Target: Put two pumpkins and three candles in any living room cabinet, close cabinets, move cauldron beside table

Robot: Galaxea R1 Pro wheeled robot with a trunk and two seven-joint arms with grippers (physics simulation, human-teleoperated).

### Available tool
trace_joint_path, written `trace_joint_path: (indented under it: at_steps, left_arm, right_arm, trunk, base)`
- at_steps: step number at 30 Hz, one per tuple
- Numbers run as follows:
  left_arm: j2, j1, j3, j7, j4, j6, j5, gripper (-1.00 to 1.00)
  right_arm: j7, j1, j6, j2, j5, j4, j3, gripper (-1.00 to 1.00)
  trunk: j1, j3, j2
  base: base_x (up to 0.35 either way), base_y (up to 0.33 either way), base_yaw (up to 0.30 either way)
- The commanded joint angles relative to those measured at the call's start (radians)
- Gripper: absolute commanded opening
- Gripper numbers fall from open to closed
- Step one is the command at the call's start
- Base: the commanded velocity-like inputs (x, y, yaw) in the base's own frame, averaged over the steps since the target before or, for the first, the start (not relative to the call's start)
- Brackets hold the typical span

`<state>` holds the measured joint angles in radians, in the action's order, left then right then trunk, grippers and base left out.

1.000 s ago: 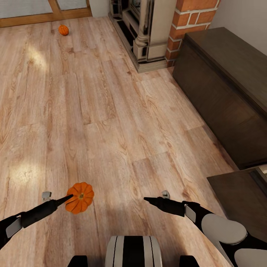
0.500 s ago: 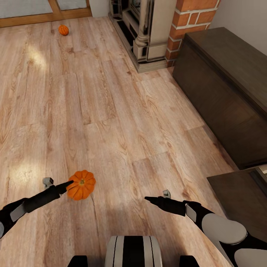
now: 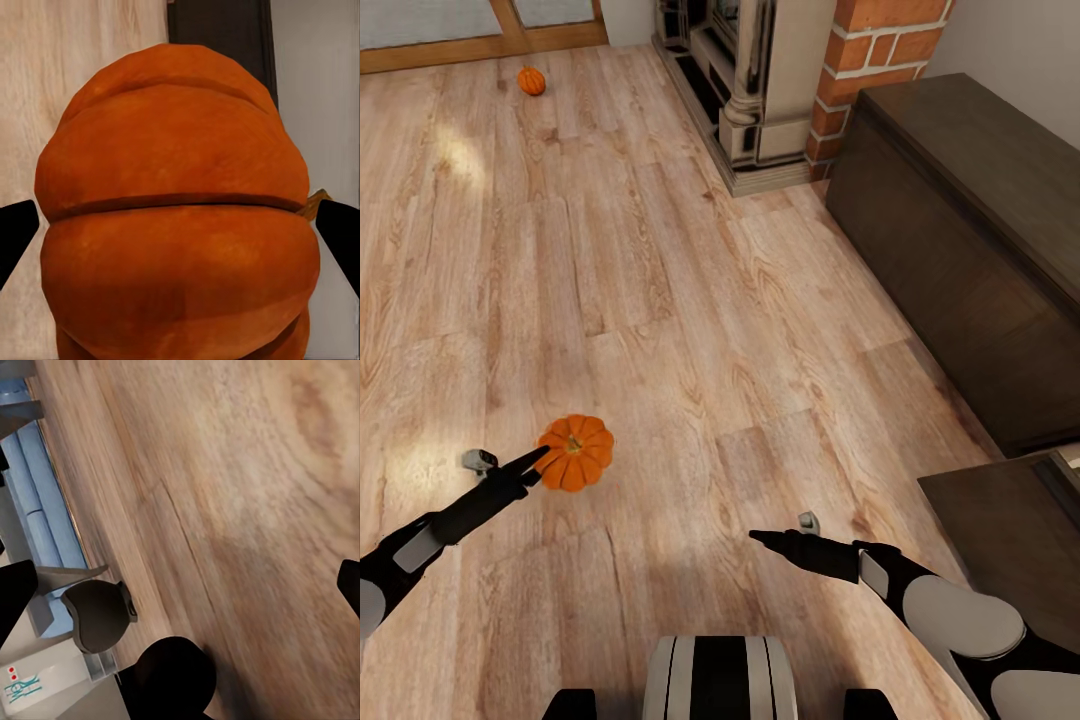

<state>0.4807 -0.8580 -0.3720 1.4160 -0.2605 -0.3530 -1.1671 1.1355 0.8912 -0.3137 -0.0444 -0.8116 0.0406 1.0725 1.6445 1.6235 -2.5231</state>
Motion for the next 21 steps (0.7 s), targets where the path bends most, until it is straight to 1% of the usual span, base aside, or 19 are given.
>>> trace_joint_path:
  at_steps: [1, 3, 8, 15, 16, 19, 21]
  left_arm:
    - [-0.007, 0.000, 0.002, -0.001, 0.000, 0.002, 0.001, -1.00]
    - [-0.014, 0.000, 0.001, -0.001, 0.000, 0.004, 0.002, -1.00]
    - [-0.016, 0.000, 0.000, -0.001, 0.000, 0.005, 0.002, -1.00]
    - [-0.015, 0.000, 0.001, -0.002, 0.000, 0.004, 0.003, -1.00]
    - [-0.017, 0.000, 0.001, -0.002, 0.000, 0.004, 0.003, -1.00]
    - [-0.017, 0.000, 0.001, -0.001, 0.000, 0.003, 0.003, -1.00]
    - [-0.016, 0.000, 0.001, 0.000, 0.000, 0.003, 0.003, -1.00]
  right_arm:
    - [-0.001, 0.000, 0.000, 0.001, 0.000, 0.000, -0.001, 1.00]
    - [-0.002, 0.000, -0.001, 0.001, -0.001, 0.001, -0.001, 1.00]
    - [-0.004, 0.001, -0.001, 0.000, -0.001, 0.002, -0.002, 1.00]
    - [-0.035, 0.000, 0.002, 0.001, -0.001, 0.002, -0.002, 1.00]
    - [-0.050, 0.001, 0.003, 0.001, -0.001, 0.003, -0.002, 1.00]
    - [-0.064, 0.001, 0.003, 0.002, -0.001, 0.029, -0.002, 1.00]
    - [-0.068, 0.001, 0.003, 0.003, -0.001, 0.073, -0.003, 1.00]
  trunk:
    - [0.000, 0.000, 0.000]
    - [0.000, 0.000, 0.000]
    - [0.000, 0.000, 0.000]
    - [0.000, 0.000, 0.000]
    - [0.000, 0.000, 0.000]
    - [0.000, 0.000, 0.000]
    - [0.000, 0.000, 0.000]
  base:
    - [0.000, 0.000, 0.000]
    - [0.000, 0.000, 0.000]
    - [0.000, 0.000, 0.000]
    - [0.000, 0.000, 0.000]
    - [0.000, 0.000, 0.000]
    - [0.028, -0.017, 0.000]
    - [0.183, -0.096, 0.000]
